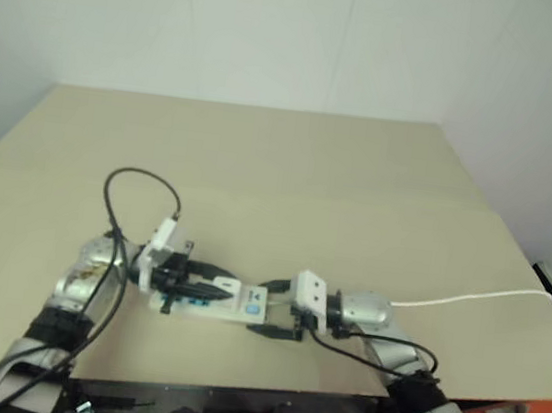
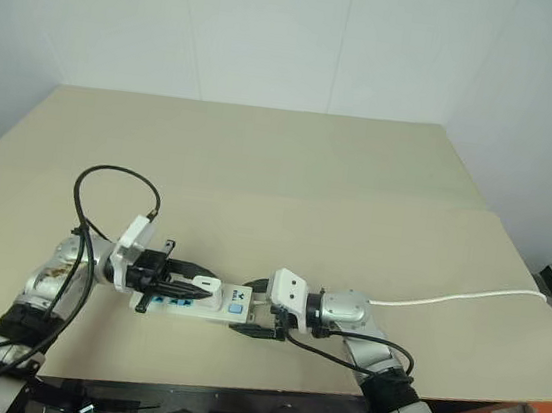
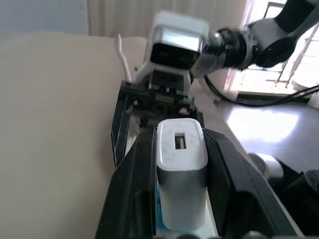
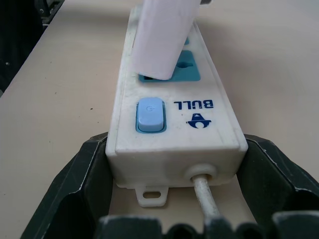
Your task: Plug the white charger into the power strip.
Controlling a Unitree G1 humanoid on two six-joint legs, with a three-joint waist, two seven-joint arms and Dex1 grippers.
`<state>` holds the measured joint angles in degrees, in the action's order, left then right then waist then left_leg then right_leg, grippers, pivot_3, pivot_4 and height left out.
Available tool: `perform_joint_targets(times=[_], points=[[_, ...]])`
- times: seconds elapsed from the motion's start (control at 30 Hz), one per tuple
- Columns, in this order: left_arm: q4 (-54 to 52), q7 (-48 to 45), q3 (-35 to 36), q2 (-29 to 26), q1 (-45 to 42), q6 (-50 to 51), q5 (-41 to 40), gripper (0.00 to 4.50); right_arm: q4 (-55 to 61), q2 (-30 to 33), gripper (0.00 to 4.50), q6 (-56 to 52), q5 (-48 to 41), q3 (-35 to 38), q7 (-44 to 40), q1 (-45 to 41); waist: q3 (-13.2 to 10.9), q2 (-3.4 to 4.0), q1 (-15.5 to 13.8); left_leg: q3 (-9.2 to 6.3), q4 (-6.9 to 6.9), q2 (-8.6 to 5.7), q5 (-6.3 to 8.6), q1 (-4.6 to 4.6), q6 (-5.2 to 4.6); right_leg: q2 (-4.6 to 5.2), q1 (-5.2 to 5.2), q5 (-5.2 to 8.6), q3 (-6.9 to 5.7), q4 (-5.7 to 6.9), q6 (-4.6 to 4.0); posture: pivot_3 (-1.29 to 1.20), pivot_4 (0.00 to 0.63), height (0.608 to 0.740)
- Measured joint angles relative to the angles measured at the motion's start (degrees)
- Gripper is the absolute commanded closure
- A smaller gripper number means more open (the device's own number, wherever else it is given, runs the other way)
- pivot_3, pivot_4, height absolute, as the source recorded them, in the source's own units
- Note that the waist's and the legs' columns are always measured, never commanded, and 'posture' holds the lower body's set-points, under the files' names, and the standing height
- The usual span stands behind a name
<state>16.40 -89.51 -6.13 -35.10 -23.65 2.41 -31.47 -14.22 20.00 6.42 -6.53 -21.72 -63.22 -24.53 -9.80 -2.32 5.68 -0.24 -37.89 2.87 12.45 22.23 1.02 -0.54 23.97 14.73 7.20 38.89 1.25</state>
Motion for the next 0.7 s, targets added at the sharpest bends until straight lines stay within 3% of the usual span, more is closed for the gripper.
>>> perform_joint_targets(times=[0.7], points=[[-3.00, 2.59, 1.30, 1.41, 5.35, -10.54, 4.09, 3.48, -0.46, -0.11, 1.10, 0.74, 0.53, -0.08, 0.45, 0.09, 0.29, 0.11, -0.05, 0.03, 0.14, 0.00, 0.01, -0.51, 0.01, 0.01, -0.49, 0.07, 0.02, -0.17, -0.08, 0.00, 0.150, 0.740]])
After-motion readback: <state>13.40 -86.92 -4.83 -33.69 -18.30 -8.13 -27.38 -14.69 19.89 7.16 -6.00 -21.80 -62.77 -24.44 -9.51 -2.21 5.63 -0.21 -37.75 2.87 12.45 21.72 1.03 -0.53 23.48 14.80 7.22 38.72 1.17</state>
